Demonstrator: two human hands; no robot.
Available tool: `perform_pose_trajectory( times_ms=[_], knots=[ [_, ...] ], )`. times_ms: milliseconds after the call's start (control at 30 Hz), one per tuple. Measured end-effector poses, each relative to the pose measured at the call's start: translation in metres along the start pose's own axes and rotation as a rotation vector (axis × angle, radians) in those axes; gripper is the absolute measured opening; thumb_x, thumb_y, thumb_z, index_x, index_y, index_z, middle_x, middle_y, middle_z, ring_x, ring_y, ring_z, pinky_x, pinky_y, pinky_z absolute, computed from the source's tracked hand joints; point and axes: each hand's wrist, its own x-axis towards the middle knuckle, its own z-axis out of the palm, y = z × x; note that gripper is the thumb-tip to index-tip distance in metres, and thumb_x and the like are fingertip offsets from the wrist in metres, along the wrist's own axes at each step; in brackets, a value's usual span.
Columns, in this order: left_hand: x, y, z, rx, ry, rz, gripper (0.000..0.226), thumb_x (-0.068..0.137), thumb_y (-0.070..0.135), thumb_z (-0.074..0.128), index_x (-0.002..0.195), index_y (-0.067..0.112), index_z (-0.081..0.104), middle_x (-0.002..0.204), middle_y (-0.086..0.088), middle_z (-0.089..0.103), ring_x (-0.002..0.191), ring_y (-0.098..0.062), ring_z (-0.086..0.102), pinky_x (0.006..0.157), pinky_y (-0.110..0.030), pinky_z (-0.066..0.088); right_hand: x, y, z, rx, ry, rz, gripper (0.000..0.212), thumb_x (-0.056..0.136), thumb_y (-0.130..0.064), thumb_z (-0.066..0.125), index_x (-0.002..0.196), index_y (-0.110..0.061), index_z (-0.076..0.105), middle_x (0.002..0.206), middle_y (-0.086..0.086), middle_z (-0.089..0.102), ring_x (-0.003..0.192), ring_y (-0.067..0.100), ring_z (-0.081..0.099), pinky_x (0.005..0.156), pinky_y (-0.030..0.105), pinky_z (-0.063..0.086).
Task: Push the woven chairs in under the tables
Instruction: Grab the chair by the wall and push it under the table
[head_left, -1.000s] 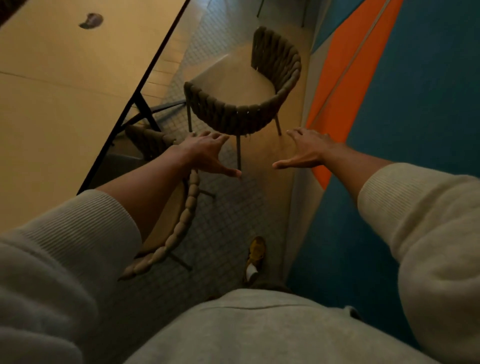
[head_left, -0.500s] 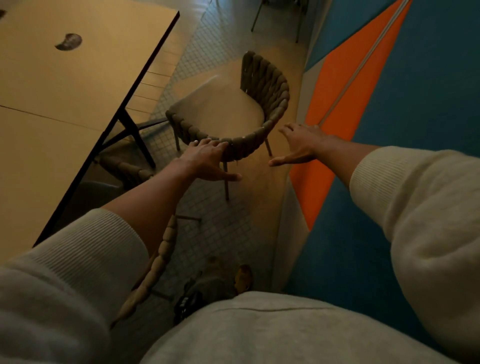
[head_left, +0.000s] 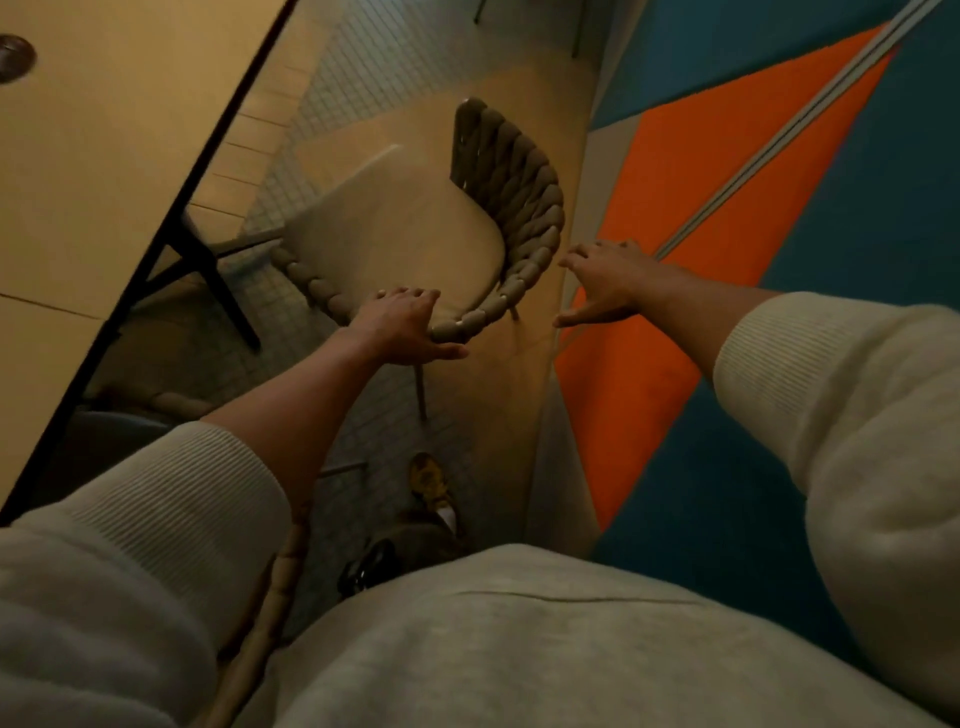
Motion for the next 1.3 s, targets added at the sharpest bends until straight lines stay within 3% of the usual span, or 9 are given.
perform_pose_trajectory(
  times_ms=[433,900,1100,1233,1300],
  knots=[
    [0.11,-0.019,-0.026,-0.08,-0.024,0.015,0.111,0.079,0.085,0.055,0.161,0.018,0.025,0.157,-0.01,0.045,0.141,-0.032,0.044,0.113,-0.046,0.037,0.117,0.071,-0.014,0.004,-0.074,-0.057,0.11,0.079,-0.082,0.065,0.161,-0.019,0.028,0.17,0.008,0.025,0.154,0.031,0.028,0.121,0.053,0.03],
    [0.216,0.025,0.001,-0.248,-0.088,-0.175,0.118,0.073,0.094,0.045,0.161,0.018,0.022,0.157,-0.008,0.044,0.14,-0.03,0.044,0.111,-0.047,0.041,0.278,0.152,0.013,-0.186,-0.182,-0.39,0.113,0.074,-0.082,0.069,0.158,-0.018,0.032,0.162,0.009,0.035,0.148,0.032,0.033,0.12,0.049,0.033],
    [0.236,0.061,0.04,-0.281,-0.16,-0.2,0.118,0.075,0.091,0.05,0.161,0.015,0.02,0.16,-0.008,0.039,0.143,-0.028,0.042,0.114,-0.044,0.039,0.304,0.162,0.054,-0.244,-0.216,-0.477,0.119,0.081,-0.077,0.068,0.165,-0.009,0.017,0.17,0.011,0.02,0.156,0.033,0.021,0.128,0.05,0.018],
    [0.246,0.069,0.086,-0.322,-0.211,-0.262,0.106,0.081,0.08,0.051,0.161,0.017,0.021,0.164,-0.009,0.033,0.148,-0.029,0.035,0.12,-0.045,0.032,0.33,0.154,0.09,-0.24,-0.129,-0.492,0.107,0.083,-0.078,0.063,0.16,-0.011,0.031,0.168,0.013,0.026,0.157,0.033,0.019,0.129,0.053,0.012],
    [0.247,0.063,0.107,-0.349,-0.21,-0.307,0.093,0.084,0.072,0.045,0.159,0.02,0.027,0.16,-0.007,0.041,0.144,-0.028,0.04,0.118,-0.045,0.034,0.337,0.148,0.102,-0.273,-0.08,-0.483,0.097,0.085,-0.075,0.062,0.156,-0.014,0.039,0.166,0.014,0.03,0.156,0.034,0.02,0.128,0.055,0.008]
  ],
)
